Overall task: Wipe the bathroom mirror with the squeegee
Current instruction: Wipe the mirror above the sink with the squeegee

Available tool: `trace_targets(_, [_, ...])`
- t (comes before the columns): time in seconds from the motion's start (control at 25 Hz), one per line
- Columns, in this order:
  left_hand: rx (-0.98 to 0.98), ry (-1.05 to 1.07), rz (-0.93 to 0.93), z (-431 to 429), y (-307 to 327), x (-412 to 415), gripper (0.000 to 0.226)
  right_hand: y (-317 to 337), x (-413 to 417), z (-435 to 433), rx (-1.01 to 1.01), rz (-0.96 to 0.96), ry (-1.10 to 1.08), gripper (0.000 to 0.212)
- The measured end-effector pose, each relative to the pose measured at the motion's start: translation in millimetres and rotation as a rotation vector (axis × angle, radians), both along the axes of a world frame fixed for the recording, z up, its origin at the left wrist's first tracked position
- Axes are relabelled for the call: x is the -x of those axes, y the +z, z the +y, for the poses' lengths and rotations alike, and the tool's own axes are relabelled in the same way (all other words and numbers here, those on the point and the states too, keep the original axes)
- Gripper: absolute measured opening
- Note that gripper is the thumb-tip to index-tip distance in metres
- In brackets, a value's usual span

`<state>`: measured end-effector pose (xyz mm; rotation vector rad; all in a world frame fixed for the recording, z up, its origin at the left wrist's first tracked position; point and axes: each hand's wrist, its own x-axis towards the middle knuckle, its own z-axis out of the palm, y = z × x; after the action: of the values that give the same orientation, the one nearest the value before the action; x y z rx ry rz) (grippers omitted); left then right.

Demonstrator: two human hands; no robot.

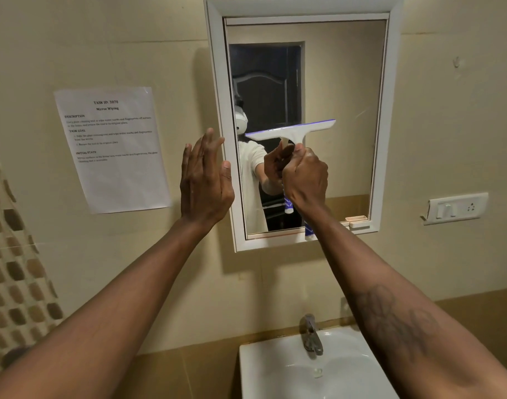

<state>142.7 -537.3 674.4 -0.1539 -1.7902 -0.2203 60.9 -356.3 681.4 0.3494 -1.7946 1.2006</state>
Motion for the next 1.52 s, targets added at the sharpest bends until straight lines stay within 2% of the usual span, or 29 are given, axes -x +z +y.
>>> trace_targets(0.12, [-0.015,-0.002,-0.014,-1.9,-5.4,3.4,0.047,-29.7,-2.4,4.1,-0.028,-0.018,-0.001,0.052])
trace_targets(0.28, [0.0,-0.006,-0.033,-3.0,-17.1,6.2,0.047,-84.1,1.0,4.8,-0.026,-0.142,0.062,0.039])
trace_targets(0.36, [0.002,-0.006,-0.046,-3.0,-22.3,6.3,0.047,-105.2,-3.5,5.3,-0.023,-0.156,0.071,0.039])
trace_targets(0.64, [0.002,-0.012,-0.061,2.5,-29.9,-3.1,0.046,-161.6,-26.7,15.2,-0.039,-0.273,0.069,0.038])
trace_targets(0.76, [0.005,-0.011,-0.061,7.0,-31.2,-8.9,0.045,-165.6,-37.1,19.6,-0.033,-0.313,0.086,0.04])
trace_targets(0.88, [0.008,-0.018,-0.056,8.3,-26.8,-12.4,0.046,-140.9,-43.8,23.3,0.002,-0.263,0.122,0.04])
trace_targets(1.04, [-0.002,-0.019,-0.043,7.5,-17.6,-13.2,0.044,-78.5,-50.5,19.1,0.113,-0.068,0.24,0.035])
trace_targets(1.2, [0.065,-0.056,-0.075,10.2,-13.7,-14.5,0.039,-4.7,-44.3,15.5,0.239,-0.072,0.375,0.034])
trace_targets(1.36, [0.184,-0.079,-0.106,20.1,-6.8,-17.9,0.049,62.1,-42.6,14.2,0.259,-0.008,0.45,0.037])
trace_targets(1.52, [0.2,-0.099,-0.088,35.1,6.7,-19.3,0.054,108.8,-47.0,6.4,0.26,0.034,0.464,0.039])
